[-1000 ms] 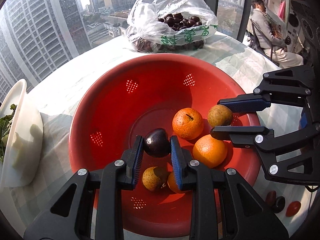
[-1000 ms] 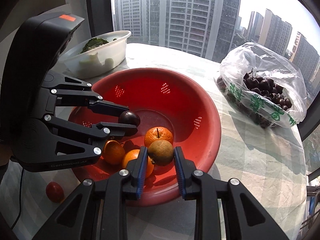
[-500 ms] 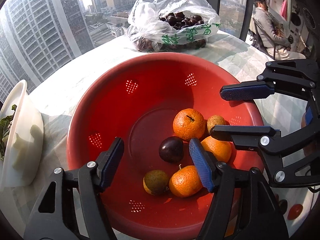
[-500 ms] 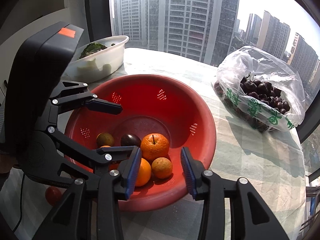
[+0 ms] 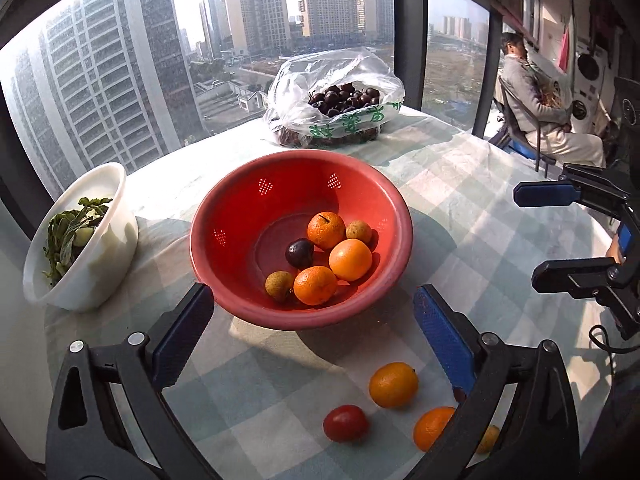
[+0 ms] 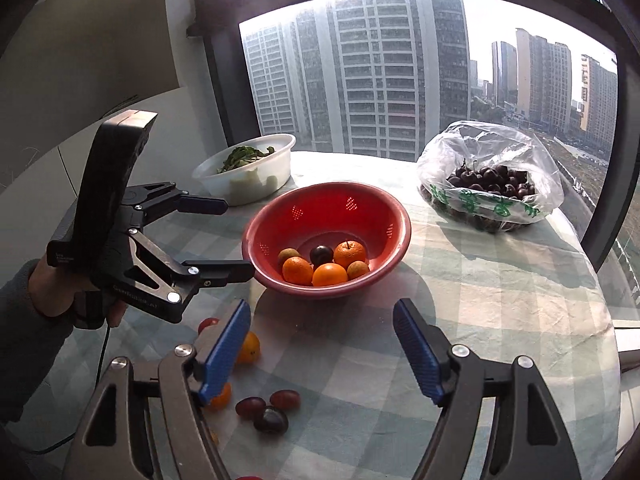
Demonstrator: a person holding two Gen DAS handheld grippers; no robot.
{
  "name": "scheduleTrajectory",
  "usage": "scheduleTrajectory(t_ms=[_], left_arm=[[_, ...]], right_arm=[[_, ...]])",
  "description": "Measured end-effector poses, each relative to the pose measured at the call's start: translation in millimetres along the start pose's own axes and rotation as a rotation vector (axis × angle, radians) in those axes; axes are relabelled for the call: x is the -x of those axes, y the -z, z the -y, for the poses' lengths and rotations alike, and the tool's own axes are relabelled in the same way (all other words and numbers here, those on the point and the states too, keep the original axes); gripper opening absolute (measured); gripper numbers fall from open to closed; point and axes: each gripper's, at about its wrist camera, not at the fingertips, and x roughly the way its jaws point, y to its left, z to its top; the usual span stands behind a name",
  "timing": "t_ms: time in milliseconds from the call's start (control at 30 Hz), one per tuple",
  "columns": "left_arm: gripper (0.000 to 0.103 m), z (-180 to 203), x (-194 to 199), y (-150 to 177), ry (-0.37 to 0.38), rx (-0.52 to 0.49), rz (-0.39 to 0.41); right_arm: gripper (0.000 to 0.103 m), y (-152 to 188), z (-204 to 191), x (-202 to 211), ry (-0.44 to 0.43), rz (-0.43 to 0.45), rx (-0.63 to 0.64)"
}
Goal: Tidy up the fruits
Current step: 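Open both grippers and withdraw them from the colander, then grasp the red tomato with the right gripper while the left gripper grasps a brown pear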
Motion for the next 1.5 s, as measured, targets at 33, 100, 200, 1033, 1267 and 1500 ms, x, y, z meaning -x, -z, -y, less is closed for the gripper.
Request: scheduleTrajectory(t_ms=[33, 100, 200, 1033, 1267, 1500], left_arm=[[0.103, 6.3, 10.0, 8.9, 0.005, 0.007, 0.012], [0.103, 18.9, 31.5, 29.9, 0.015, 0.033, 0.037], [0.103, 39.4, 56.4, 63.9, 0.011, 0.076, 0.059], [0.103, 84.2, 60.7, 154.3, -0.034, 0.242, -0.040], [0.103, 94.0, 53.7, 148.2, -0.025, 0.210, -0.055], [0.103, 107.8, 42.6, 137.5, -0.008, 0.162, -0.074]], right_arm=[[0.077, 12.5, -4.7, 6.9, -0.007, -0.002, -0.008], [0.077, 36.5, -11.7, 17.1, -0.008, -0.010, -0.029], [0.077, 71.6, -17.9, 19.2, -0.016, -0.059, -0.078], [0.040, 114.9, -48.0, -11.9, 0.095, -0.200, -0.008], [0.033, 116.1, -49.9, -9.0, 0.077, -0.195, -0.001], [0.033, 120.3, -33.6, 6.5, 0.060, -0.164, -0.076]])
